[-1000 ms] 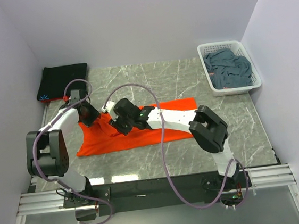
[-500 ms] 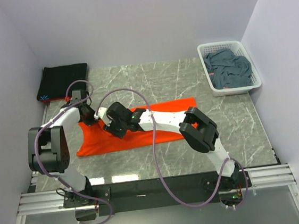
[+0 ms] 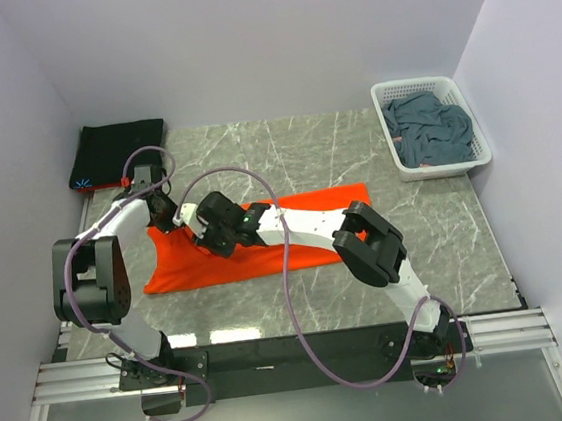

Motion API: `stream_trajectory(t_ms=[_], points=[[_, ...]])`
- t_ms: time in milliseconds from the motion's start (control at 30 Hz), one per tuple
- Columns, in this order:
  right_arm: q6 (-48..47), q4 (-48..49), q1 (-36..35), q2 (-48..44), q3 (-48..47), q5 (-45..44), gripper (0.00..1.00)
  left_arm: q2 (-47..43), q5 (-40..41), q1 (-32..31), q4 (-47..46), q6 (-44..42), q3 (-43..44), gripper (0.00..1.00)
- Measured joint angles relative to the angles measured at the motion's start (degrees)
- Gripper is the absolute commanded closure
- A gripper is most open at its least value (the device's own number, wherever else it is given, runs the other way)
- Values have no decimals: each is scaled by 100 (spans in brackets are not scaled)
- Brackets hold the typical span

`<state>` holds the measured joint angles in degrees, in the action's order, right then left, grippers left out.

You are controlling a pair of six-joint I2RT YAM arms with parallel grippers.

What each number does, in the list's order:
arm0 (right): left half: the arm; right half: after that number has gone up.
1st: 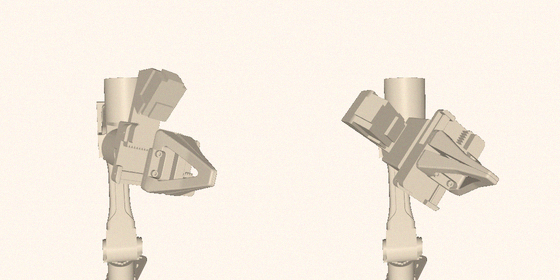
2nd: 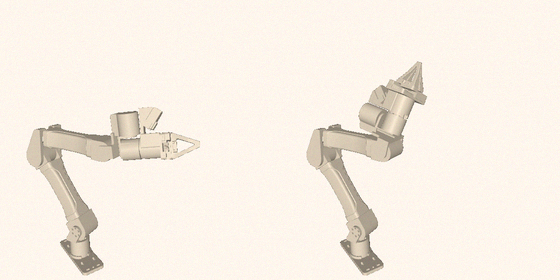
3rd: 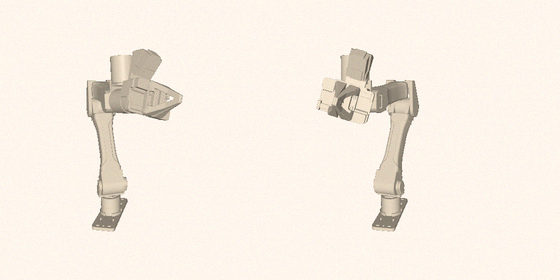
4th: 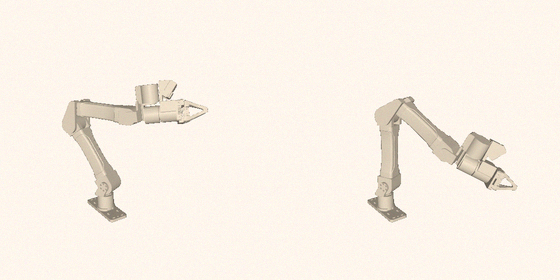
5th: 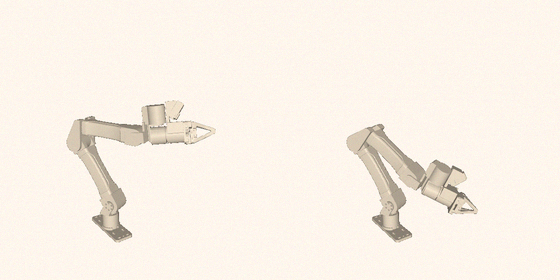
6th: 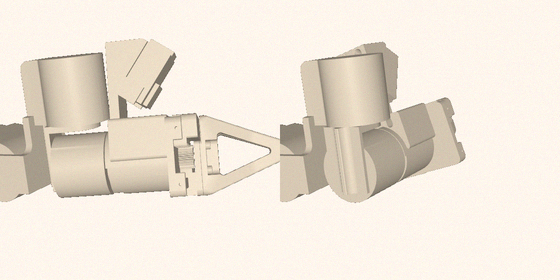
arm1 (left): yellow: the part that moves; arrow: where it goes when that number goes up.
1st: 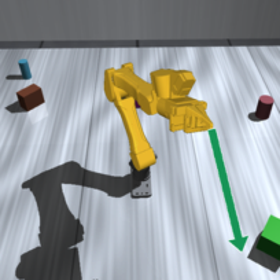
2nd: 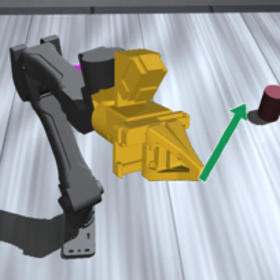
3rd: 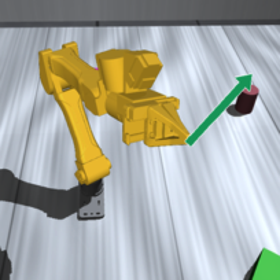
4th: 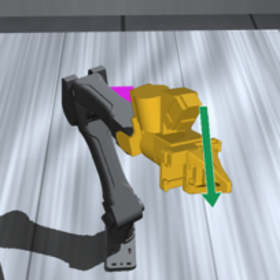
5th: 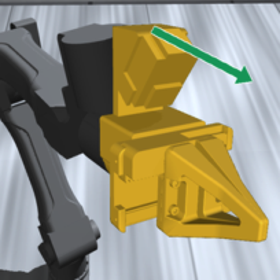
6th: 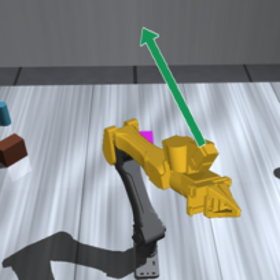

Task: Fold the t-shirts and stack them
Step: Fold the tshirt

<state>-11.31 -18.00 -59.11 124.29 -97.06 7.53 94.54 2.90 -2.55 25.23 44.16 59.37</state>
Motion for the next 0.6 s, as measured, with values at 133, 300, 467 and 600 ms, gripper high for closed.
stream_trajectory(t_ms=[133, 300, 467, 600], points=[[-39, 2, 0, 33, -2, 0, 75, 2, 0, 0, 39, 0, 101, 99], [-107, 2, 0, 142, -2, 2, 99, 22, 0, 2, 79, -4, 186, 99], [-142, 4, 0, 188, -2, -101, 100, 70, -2, 11, 136, -22, 251, 99], [-190, 44, 0, 186, 2, -308, 100, 136, -2, 11, 219, -42, 382, 99]])
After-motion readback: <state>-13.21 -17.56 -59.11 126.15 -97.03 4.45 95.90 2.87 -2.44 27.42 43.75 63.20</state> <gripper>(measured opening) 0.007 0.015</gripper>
